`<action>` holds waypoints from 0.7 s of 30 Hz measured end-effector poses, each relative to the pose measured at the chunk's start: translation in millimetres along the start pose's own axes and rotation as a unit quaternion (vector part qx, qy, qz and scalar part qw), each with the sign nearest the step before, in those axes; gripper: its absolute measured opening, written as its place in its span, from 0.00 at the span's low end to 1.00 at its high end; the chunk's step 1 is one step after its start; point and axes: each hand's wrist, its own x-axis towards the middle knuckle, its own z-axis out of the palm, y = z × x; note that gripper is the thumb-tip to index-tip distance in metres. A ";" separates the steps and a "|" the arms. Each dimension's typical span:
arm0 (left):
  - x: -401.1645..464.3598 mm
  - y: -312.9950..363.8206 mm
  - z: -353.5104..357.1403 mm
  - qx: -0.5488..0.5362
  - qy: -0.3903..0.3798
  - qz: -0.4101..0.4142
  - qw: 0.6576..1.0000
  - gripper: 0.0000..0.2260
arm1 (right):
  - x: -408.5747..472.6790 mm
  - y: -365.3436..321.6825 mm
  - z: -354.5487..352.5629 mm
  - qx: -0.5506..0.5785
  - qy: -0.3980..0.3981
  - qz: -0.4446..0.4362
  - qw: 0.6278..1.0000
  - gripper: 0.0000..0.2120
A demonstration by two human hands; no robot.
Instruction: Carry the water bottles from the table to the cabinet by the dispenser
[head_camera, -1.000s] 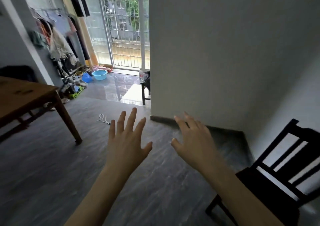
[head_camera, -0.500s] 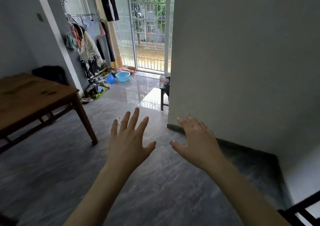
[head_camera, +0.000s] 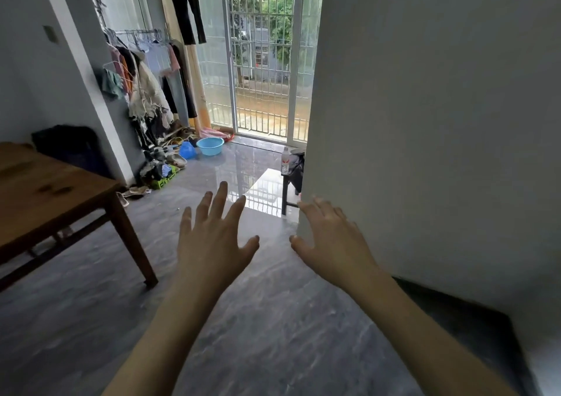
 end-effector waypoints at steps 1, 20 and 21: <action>11.4 -1.7 1.9 -0.007 -0.002 -0.001 1.000 0.35 | 11.5 0.1 1.6 -0.003 0.001 -0.001 1.000 0.31; 249.6 -4.9 72.3 -0.013 -0.024 -0.038 0.999 0.32 | 277.7 60.7 47.8 0.019 -0.044 -0.062 0.997 0.31; 266.0 -2.0 74.9 -0.011 -0.024 -0.043 0.999 0.32 | 296.9 66.7 46.8 0.019 -0.046 -0.068 0.996 0.31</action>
